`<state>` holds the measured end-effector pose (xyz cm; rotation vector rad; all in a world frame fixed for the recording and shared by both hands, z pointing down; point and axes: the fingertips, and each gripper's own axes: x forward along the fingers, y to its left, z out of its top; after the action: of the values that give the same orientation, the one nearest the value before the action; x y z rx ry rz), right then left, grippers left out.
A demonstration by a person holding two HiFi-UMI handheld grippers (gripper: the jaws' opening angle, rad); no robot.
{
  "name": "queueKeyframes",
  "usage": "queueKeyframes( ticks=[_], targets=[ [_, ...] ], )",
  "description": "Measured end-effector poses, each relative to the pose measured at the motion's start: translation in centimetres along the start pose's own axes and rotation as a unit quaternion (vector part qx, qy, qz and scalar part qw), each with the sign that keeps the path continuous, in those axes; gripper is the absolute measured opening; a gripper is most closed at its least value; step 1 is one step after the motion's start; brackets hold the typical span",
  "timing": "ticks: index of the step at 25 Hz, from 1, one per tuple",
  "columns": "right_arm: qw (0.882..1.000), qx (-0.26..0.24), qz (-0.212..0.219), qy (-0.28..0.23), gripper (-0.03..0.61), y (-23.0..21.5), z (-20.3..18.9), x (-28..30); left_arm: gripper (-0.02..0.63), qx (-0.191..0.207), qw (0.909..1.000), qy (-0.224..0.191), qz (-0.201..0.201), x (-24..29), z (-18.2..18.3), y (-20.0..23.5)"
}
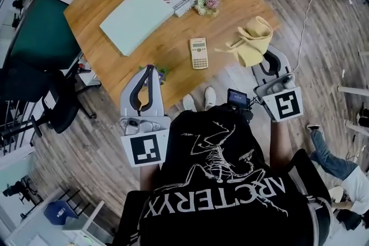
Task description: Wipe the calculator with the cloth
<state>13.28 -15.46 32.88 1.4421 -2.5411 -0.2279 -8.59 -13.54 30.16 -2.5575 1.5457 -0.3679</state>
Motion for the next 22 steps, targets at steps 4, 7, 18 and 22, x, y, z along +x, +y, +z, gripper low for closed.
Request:
queueKeyframes(
  ticks=[4, 7, 18, 22],
  targets=[
    [0.995, 0.040, -0.019, -0.085, 0.057, -1.1, 4.7, -1.3, 0.009, 0.007, 0.9998, -0.018, -0.008, 0.4, 1.5, -0.7],
    [0.993, 0.054, -0.016, -0.106, 0.057, -1.0, 5.7, -1.1, 0.009, 0.010, 0.9996, -0.025, -0.009, 0.8, 2.1, -0.8],
    [0.993, 0.054, -0.006, -0.105, 0.057, -0.4, 5.5, 0.8, 0.009, 0.005, 0.9993, -0.036, 0.011, 0.8, 2.6, 0.5],
    [0.993, 0.054, 0.010, -0.100, 0.057, 0.1, 4.9, 1.5, 0.011, 0.007, 0.9991, -0.038, 0.016, 0.7, 2.7, 0.5]
  ],
)
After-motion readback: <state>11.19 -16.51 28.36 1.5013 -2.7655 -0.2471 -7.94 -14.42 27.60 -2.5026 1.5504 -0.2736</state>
